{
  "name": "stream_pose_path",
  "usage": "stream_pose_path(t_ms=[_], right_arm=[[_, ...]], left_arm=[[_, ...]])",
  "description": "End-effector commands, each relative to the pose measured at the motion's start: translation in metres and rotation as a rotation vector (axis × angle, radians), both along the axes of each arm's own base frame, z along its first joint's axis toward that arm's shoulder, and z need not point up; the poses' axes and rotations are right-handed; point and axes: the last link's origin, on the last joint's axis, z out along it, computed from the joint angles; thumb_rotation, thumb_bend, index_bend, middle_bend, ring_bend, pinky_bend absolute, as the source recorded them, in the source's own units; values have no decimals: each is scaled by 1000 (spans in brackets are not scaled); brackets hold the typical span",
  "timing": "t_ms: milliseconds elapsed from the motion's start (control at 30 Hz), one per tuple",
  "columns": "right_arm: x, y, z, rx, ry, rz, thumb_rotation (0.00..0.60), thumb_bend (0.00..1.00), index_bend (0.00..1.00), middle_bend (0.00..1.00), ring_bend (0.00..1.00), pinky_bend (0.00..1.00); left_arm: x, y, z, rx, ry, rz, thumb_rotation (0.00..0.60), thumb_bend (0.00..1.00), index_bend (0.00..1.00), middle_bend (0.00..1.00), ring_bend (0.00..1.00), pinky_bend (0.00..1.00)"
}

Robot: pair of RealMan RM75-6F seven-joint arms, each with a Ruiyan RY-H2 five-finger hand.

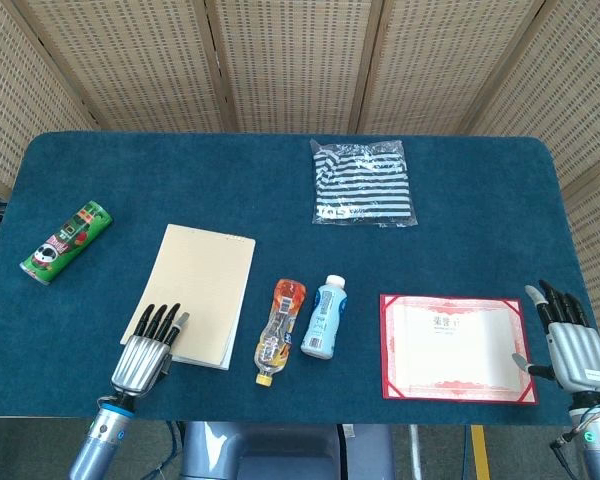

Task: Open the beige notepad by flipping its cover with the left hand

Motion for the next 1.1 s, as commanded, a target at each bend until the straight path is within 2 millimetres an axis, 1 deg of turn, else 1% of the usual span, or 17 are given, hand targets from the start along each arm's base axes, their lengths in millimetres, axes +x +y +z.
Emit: stream_pose_path(t_ms=[33,300,667,1100], right_arm=[[0,0,0,-5,-3,2,600,208,27,0,0,0],[-1,-1,-1,-9,-7,7,600,208,27,0,0,0],[-2,-3,-2,-23,-17,11,600,208,27,0,0,0],[-3,-5,-2,-38,-29,22,600,208,27,0,0,0]], left_arm=[[0,3,2,6,-2,5,600,616,22,0,0,0],[1,7,4,3,-8,23,600,616,22,0,0,0],[0,12,1,-12,-18,56,600,621,21,0,0,0],[-2,24,4,13,-15,80,600,676,22,0,0,0]])
